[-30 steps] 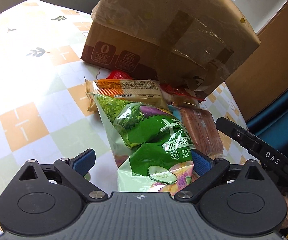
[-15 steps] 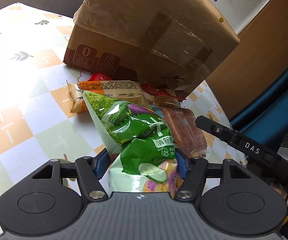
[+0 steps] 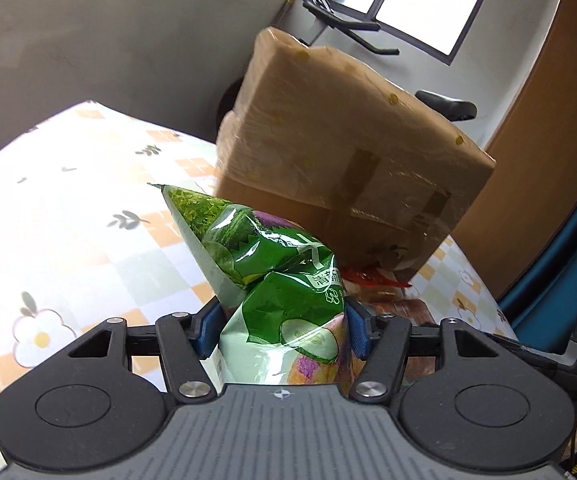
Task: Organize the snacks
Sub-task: 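Close left tool on the green chip bag while right tool grasps the red jerky packet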
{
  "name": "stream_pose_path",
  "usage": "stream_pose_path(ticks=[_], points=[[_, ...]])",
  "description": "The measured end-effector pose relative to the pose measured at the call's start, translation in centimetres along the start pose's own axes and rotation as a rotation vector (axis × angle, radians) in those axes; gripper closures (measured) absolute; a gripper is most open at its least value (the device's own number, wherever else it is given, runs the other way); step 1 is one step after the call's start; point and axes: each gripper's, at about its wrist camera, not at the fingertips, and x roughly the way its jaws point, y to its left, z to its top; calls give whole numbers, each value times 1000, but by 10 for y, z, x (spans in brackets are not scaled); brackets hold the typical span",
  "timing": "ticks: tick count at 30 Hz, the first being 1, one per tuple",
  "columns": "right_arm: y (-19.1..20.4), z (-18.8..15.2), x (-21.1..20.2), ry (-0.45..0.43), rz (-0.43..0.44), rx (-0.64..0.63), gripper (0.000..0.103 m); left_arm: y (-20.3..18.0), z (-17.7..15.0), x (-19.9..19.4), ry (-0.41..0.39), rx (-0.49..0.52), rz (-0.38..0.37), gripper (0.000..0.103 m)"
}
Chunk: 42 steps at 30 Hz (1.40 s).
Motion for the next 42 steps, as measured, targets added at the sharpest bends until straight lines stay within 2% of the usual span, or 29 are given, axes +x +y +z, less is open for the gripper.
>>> stream_pose_path(ticks=[5, 10, 14, 19, 23, 29, 42], points=[[1, 1, 0, -33, -47, -37, 28, 12, 0, -3, -49, 1, 121, 39], [-19, 7, -10, -82, -123, -62, 36, 26, -1, -5, -62, -30, 205, 39], [-44, 10, -14, -69, -181, -67, 42, 32, -4, -5, -72, -21, 244, 39], [-58, -2, -3, 32, -204, -126, 46, 31, -7, -4, -76, -24, 256, 39], [-52, -11, 8, 84, -177, -178, 46, 30, -8, -3, -77, -32, 262, 38], [-43, -11, 22, 97, -163, -243, 48, 30, -10, -3, -76, -37, 266, 38], [-51, -15, 20, 61, -117, -243, 48, 30, -11, -1, -78, -53, 264, 38]])
